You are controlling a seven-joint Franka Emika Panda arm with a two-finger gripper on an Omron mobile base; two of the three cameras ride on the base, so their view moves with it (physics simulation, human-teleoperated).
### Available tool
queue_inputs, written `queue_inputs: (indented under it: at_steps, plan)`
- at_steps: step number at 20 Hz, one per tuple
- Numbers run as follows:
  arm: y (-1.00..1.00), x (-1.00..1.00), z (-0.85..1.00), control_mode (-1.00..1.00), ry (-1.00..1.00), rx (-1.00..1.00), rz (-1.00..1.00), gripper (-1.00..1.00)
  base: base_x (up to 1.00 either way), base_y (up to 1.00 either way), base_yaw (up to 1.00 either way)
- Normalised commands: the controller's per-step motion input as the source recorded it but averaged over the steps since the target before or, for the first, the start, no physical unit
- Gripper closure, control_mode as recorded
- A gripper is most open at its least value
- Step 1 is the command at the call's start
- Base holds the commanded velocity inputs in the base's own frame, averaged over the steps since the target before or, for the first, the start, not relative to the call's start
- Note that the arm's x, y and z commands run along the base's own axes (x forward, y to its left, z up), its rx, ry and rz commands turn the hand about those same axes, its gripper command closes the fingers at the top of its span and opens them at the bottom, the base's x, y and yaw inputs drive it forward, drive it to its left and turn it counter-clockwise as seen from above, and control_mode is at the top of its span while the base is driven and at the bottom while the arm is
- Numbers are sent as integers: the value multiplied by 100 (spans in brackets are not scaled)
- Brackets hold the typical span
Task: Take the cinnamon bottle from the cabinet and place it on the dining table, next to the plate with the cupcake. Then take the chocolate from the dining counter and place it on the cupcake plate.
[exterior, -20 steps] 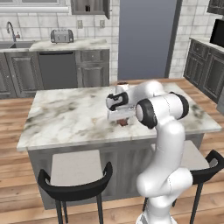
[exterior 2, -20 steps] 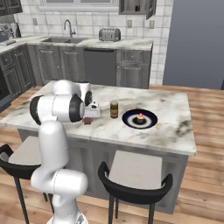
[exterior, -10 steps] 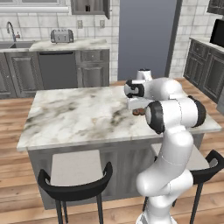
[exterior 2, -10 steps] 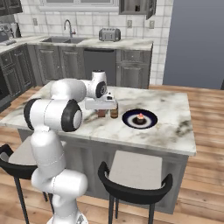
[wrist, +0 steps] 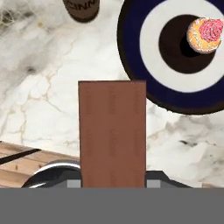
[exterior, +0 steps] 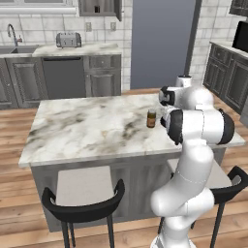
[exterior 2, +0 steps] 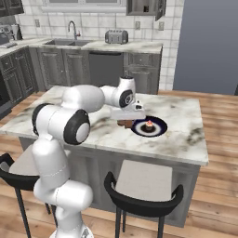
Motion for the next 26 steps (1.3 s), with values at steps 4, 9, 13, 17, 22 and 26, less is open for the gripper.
queue_inputs:
  at_steps: [4, 9, 13, 17, 22, 26]
  plan:
    - [-78, 41, -13, -100, 0, -2, 11, 100, 0, 0, 0]
    - [-49, 32, -33, -100, 0, -4, 14, 100, 0, 0, 0]
    - [-1, 36, -48, -100, 0, -6, 13, 100, 0, 0, 0]
    - [0, 34, -27, -100, 0, -2, 20, 100, 0, 0, 0]
    - [0, 18, -24, -100, 0, -2, 18, 100, 0, 0, 0]
    - [14, 7, -31, -100, 2, -3, 9, 100, 0, 0, 0]
